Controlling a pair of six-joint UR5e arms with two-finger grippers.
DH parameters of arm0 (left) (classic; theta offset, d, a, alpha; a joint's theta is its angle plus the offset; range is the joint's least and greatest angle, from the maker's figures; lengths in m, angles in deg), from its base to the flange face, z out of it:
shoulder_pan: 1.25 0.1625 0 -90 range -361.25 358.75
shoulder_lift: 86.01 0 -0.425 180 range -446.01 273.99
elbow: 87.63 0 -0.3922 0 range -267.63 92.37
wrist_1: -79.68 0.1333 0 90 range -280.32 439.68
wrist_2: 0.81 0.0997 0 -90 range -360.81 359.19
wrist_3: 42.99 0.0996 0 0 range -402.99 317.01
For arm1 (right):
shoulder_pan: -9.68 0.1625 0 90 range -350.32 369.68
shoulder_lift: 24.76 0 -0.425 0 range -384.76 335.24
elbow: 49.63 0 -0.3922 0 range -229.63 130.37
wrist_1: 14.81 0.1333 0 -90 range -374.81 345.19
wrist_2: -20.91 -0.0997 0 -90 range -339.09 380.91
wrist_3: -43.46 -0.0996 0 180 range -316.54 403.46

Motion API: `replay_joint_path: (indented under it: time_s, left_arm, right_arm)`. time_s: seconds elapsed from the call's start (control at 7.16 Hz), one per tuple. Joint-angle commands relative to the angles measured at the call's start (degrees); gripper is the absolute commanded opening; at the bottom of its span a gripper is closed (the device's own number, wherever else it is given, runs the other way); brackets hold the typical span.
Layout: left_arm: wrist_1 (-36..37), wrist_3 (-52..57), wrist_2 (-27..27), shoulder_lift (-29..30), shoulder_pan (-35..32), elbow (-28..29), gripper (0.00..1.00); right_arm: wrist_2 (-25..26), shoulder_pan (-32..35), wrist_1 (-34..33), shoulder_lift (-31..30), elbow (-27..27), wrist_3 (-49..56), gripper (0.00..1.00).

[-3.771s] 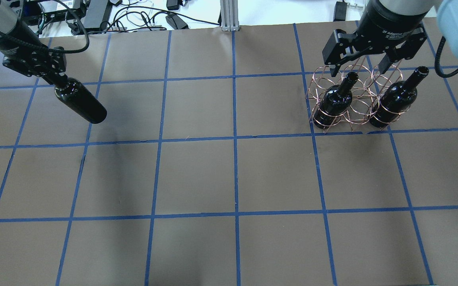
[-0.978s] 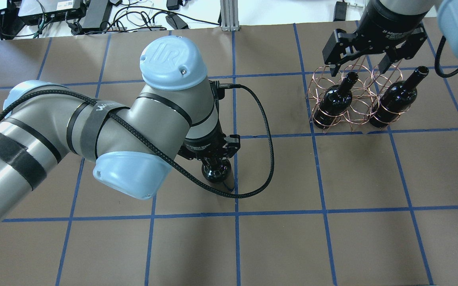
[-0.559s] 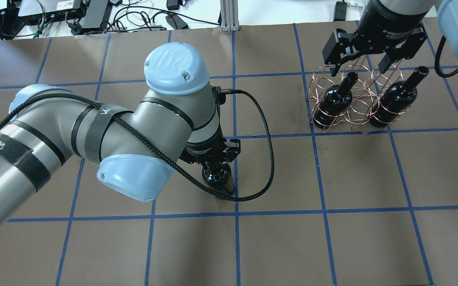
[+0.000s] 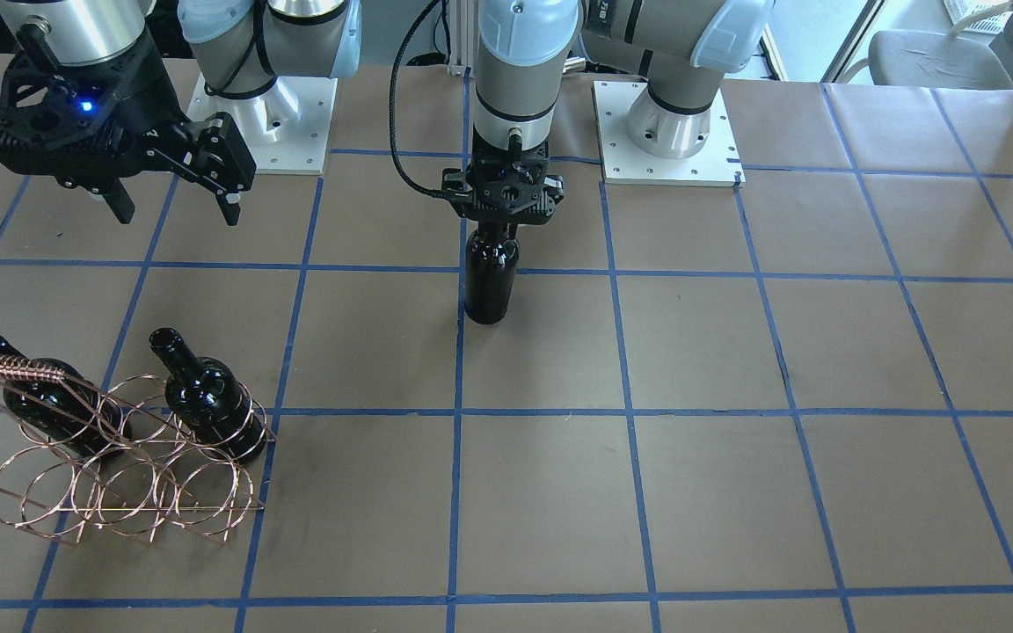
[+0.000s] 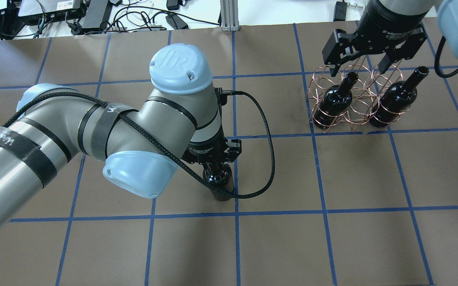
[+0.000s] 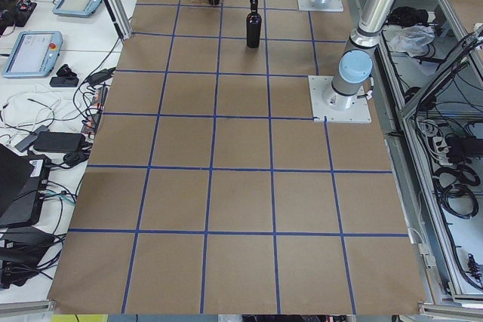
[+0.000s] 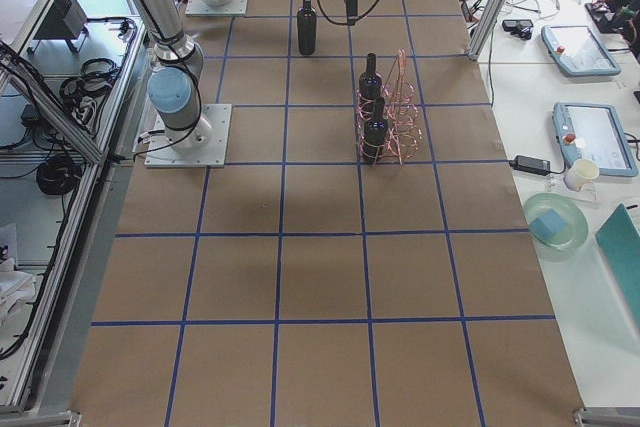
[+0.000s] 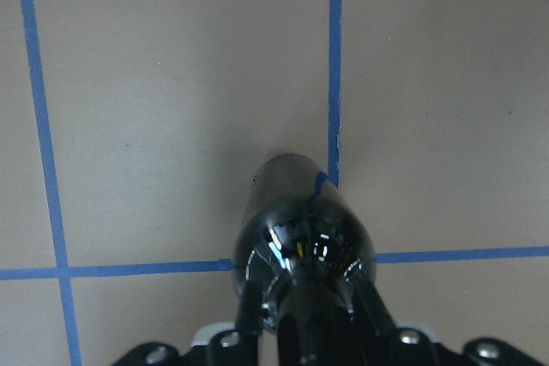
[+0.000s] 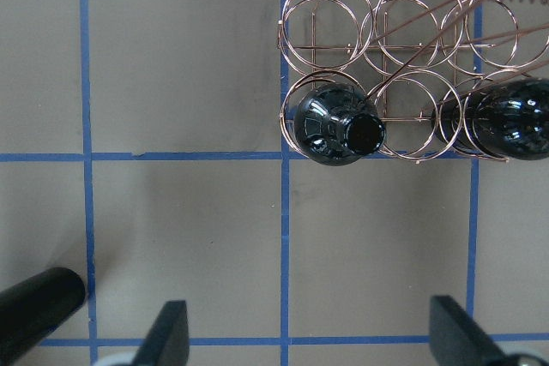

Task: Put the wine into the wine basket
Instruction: 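Set the bottle upright on the table, open and raise the left gripper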

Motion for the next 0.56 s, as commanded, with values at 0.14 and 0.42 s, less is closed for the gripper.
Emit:
replay_joint_path:
  time_s: [0.14,0.42]
  left_arm:
    - [-3.04,0.19,-0.41,-1.55,-0.29,6.81,1.0]
    - [-4.45,1.59,-0.94,-1.73,4.85,13.05,1.0]
  right_arm:
    - [0.0,0.0,0.02,0.0,-0.03,0.0,1.0]
    - [0.08,0.0,0.11,0.0,0.05,0.61,1.0]
